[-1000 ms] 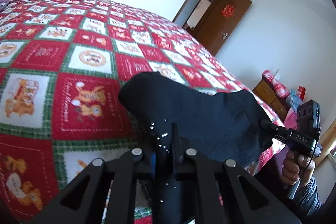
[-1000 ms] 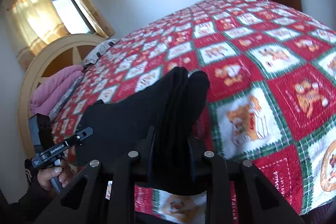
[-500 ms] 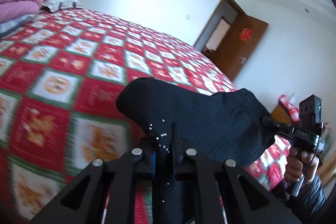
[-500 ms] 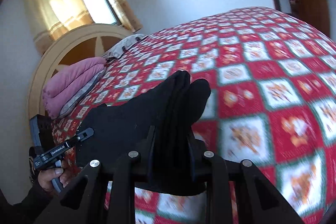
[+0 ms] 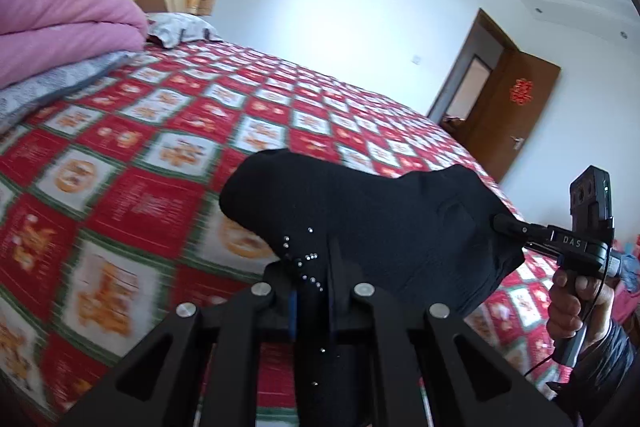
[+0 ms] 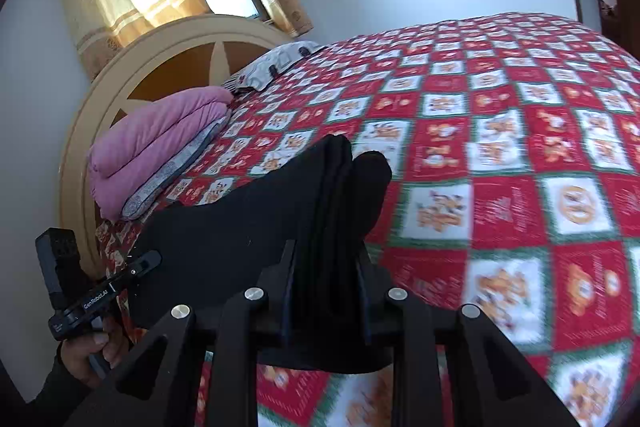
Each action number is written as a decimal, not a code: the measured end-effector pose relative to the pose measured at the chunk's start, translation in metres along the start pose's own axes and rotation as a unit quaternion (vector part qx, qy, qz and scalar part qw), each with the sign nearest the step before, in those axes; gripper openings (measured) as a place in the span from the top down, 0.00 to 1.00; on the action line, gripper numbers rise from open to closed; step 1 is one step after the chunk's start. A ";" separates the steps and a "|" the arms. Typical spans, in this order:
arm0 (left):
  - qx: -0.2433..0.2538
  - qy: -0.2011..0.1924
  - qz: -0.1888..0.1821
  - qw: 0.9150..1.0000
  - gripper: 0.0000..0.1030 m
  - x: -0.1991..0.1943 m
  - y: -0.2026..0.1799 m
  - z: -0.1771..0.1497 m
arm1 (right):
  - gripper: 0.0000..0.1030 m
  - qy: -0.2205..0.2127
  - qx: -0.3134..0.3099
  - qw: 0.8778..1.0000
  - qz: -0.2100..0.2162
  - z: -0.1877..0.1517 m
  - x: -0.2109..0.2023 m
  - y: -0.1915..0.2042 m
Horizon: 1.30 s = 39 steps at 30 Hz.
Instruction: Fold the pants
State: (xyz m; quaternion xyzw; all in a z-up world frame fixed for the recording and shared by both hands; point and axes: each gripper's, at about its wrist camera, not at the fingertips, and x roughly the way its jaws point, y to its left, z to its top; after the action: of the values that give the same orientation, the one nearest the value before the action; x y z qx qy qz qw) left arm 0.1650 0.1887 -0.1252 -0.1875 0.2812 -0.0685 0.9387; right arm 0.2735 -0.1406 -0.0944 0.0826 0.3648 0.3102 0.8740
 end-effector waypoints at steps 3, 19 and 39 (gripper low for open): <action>-0.008 0.003 0.017 1.000 0.90 0.005 0.016 0.001 | 0.75 0.008 -0.006 1.000 0.008 0.004 0.026 0.011; -0.011 0.025 0.083 0.996 0.31 0.023 0.046 -0.034 | 0.58 0.074 0.042 0.995 -0.046 -0.011 0.091 -0.018; 0.004 0.025 0.167 0.986 0.21 -0.025 0.025 -0.057 | 0.27 -0.002 0.150 0.981 -0.123 -0.050 0.013 -0.072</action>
State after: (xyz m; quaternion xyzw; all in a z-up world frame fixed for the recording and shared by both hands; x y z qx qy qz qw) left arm 0.1137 0.1993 -0.1663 -0.1327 0.3315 0.0834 0.9303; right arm 0.2812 -0.1942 -0.1649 0.1676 0.4127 0.1418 0.8840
